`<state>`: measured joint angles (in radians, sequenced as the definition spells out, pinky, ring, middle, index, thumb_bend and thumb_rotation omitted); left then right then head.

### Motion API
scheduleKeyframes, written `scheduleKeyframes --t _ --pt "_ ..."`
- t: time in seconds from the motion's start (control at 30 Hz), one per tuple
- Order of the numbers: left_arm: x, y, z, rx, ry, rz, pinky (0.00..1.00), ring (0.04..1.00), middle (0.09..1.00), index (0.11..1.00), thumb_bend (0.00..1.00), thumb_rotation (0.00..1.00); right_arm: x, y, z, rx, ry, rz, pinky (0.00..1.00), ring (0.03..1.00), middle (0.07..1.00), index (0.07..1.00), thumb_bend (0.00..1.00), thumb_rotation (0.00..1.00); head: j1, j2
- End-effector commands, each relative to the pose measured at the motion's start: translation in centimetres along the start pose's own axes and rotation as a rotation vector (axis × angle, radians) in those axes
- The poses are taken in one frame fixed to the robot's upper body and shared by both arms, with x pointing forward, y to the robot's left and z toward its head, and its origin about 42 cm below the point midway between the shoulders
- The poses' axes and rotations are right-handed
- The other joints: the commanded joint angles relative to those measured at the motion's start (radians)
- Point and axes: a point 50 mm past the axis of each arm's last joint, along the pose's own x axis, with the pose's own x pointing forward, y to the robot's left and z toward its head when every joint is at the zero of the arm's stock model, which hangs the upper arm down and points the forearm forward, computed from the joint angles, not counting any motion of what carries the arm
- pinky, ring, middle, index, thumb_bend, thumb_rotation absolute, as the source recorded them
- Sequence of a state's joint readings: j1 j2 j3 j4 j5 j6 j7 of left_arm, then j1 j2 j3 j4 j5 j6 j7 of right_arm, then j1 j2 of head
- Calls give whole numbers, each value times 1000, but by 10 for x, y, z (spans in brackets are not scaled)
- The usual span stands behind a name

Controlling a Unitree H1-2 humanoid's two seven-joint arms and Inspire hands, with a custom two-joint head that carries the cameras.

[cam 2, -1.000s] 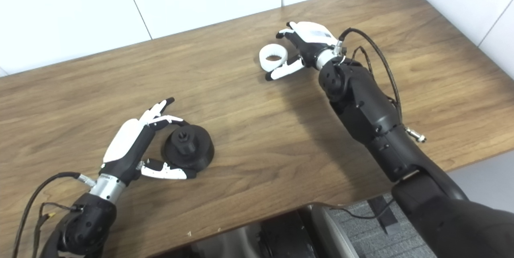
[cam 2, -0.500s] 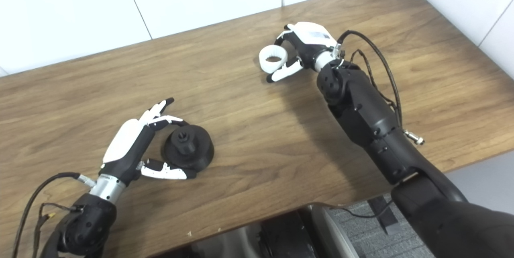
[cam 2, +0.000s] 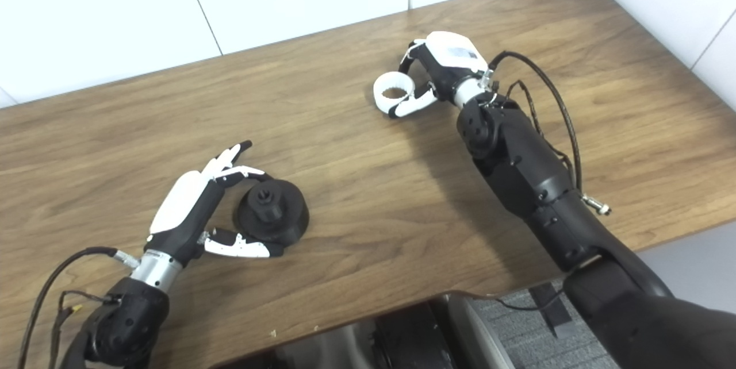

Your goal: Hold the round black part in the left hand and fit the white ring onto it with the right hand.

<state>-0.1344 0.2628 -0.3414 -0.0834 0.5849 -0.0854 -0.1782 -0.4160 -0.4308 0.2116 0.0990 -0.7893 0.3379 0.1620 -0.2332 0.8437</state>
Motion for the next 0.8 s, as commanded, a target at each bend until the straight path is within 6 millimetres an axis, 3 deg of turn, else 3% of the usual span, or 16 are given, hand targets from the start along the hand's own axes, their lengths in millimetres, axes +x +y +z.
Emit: scheduleKeyframes --t 0.0,0.1,0.17,0.23,0.77 --pt "1 7 1 27 -6 10 1000 1000 1000 605 967 314 5 -23 9 -5 -58 -88 902 907 878 590 774 302 2 2" --pt "1 7 1 28 -4 10 1000 1000 1000 605 967 315 5 -23 9 3 -70 -106 895 896 864 571 773 279 4 4" --pt "1 7 1 25 0 9 1000 1000 1000 604 969 311 4 -22 9 9 -76 -115 894 893 859 523 623 206 4 6" --pt "0 7 1 24 2 7 1000 1000 1000 606 967 314 4 -22 9 13 -78 -120 900 893 856 497 542 167 5 6" --pt "3 6 1 24 -3 11 1000 1000 1000 604 966 328 -5 -27 13 48 -130 -185 920 894 854 489 519 153 6 8"
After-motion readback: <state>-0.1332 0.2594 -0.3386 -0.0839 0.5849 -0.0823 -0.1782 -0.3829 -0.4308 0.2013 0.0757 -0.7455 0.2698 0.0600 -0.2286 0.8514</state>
